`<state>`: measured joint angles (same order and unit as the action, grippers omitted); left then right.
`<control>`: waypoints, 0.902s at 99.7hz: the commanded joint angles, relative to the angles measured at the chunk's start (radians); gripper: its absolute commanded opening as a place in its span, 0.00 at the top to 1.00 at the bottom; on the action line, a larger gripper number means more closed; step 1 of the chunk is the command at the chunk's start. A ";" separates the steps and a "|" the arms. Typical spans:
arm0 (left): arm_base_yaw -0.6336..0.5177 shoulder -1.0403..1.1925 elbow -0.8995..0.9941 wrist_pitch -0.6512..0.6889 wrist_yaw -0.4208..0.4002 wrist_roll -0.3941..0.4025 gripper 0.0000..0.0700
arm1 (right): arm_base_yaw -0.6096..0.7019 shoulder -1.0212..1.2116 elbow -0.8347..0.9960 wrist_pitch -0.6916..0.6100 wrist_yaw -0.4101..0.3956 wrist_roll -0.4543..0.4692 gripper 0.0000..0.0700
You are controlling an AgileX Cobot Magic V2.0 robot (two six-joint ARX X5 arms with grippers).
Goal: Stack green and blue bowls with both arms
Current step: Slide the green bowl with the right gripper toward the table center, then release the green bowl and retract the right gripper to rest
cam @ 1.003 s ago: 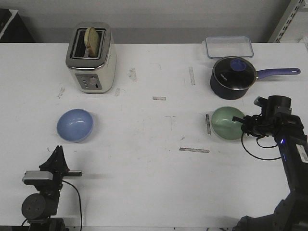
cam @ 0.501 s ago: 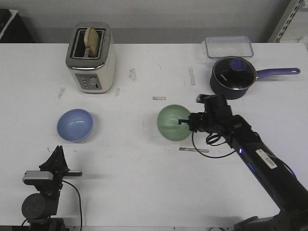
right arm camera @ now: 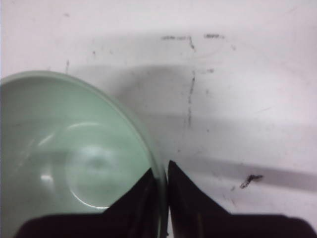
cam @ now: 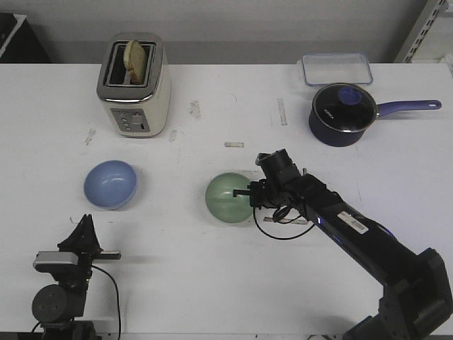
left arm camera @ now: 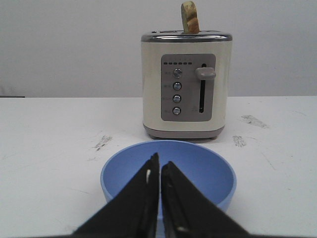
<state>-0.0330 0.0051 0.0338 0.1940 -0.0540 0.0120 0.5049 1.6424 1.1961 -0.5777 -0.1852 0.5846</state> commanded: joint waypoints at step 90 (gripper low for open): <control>0.002 -0.002 -0.021 0.014 0.001 0.000 1.00 | -0.052 -0.199 0.015 0.016 0.007 -0.217 0.48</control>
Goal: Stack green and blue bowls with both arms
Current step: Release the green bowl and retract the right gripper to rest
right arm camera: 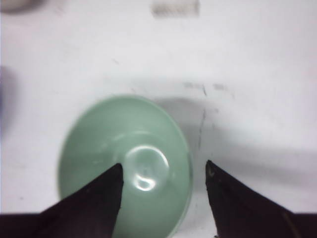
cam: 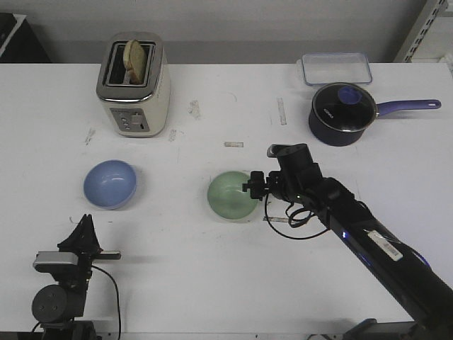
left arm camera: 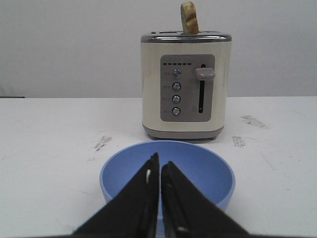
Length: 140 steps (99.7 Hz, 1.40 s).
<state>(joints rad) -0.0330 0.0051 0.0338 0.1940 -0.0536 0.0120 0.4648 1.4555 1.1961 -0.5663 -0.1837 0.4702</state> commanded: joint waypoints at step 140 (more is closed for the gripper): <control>0.002 -0.002 -0.021 0.014 0.001 0.000 1.00 | -0.431 -1.087 -0.860 0.520 0.184 -0.441 0.98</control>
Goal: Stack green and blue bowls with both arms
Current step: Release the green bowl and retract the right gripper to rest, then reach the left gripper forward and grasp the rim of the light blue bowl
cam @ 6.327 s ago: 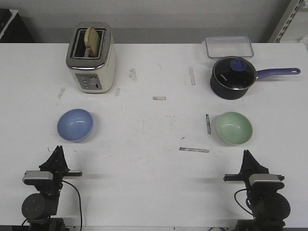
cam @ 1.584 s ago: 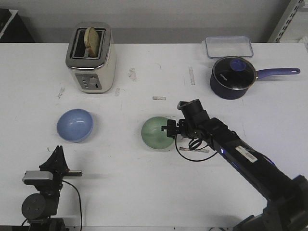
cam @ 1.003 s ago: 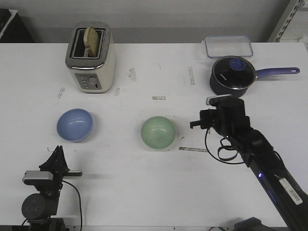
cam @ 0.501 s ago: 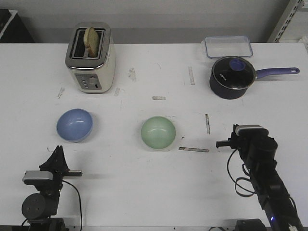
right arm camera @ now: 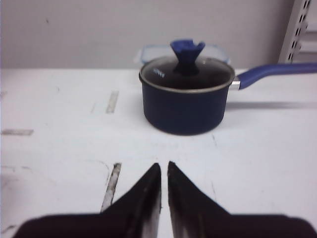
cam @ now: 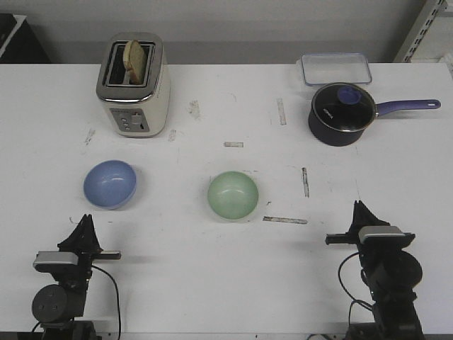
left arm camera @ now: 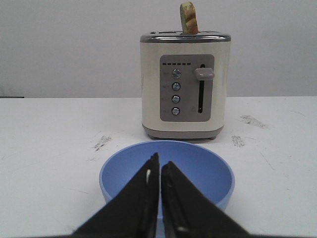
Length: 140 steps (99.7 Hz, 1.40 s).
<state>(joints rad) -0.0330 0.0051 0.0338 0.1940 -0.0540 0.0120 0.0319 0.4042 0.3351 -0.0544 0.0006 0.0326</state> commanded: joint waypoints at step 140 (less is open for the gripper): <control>0.002 0.120 0.324 -0.311 0.001 0.019 1.00 | 0.002 -0.288 0.004 0.009 0.000 -0.003 0.98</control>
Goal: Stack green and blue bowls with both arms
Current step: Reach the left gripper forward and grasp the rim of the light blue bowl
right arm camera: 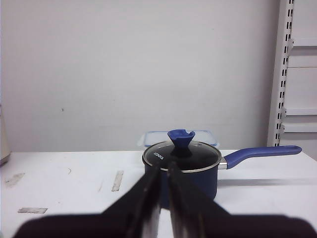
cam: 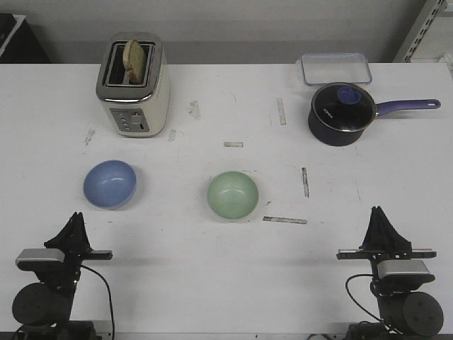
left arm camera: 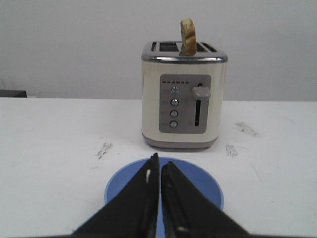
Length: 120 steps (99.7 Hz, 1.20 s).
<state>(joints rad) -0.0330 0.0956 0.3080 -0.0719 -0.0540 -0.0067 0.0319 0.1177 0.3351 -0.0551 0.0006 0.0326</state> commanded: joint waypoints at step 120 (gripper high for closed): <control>0.142 1.109 0.939 -0.686 0.321 -0.320 0.99 | 0.002 -0.002 0.004 0.010 0.000 -0.003 0.98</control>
<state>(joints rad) 0.0753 1.1648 1.2232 -0.7525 0.2638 -0.3176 0.0319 0.1177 0.3351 -0.0551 0.0010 0.0326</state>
